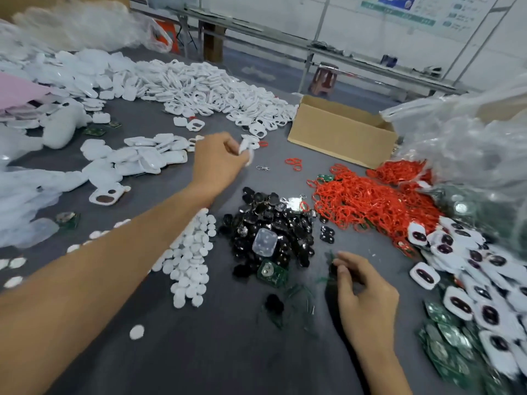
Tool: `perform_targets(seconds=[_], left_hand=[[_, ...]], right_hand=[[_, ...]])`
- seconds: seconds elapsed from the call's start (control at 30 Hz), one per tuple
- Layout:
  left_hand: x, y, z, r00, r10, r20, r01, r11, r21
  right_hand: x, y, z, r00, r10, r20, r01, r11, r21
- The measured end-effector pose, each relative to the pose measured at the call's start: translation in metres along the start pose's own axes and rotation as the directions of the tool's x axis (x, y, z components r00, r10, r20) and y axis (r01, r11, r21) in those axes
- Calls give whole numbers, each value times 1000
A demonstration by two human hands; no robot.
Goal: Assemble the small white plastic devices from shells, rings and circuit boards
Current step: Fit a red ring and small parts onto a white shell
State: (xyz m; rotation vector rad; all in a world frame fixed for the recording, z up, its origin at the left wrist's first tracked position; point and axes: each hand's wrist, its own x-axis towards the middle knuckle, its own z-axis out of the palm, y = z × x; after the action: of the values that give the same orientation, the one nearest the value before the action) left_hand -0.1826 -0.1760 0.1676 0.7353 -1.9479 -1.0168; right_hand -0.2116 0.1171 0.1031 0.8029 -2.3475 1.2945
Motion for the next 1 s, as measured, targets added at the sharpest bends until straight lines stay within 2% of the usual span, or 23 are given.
perform_targets(seconds=[0.03,0.07,0.13,0.2,0.33,0.4,0.47,0.53,0.6,0.77,1.0], left_hand=[[-17,11,-3,994,-110,8,109,974,-198],[-34,19,-5,976,-215,44,214,893,-395],[-72,29,-7,933,-339,123,339,708,-620],[-109,31,-5,904,-390,173,399,628,-669],[-150,33,2,865,-418,278,481,531,-697],[-156,36,5,864,-397,310,494,547,-676],[-167,40,10,864,-337,374,504,584,-636],[-179,45,17,859,-274,432,500,625,-600],[-185,46,20,862,-239,446,482,656,-580],[-183,39,19,845,-191,499,459,738,-495],[-181,38,17,783,-90,616,521,635,-570]], right_hand=[[-1,-2,0,1000,-17,1,17,1000,8],[-2,-3,0,999,-34,4,34,999,15],[-3,-4,1,999,-43,11,43,999,22],[-4,-4,1,1000,1,23,-3,998,62],[-6,-7,-4,995,89,37,-94,983,159],[-7,-13,-5,997,40,66,-52,979,199],[-10,-24,-2,989,13,146,-58,949,309],[-13,-38,4,978,50,202,-140,874,465],[-15,-46,9,977,87,194,-186,791,583],[-15,-47,11,972,130,195,-227,733,641],[-9,-40,9,961,213,174,-274,701,658]])
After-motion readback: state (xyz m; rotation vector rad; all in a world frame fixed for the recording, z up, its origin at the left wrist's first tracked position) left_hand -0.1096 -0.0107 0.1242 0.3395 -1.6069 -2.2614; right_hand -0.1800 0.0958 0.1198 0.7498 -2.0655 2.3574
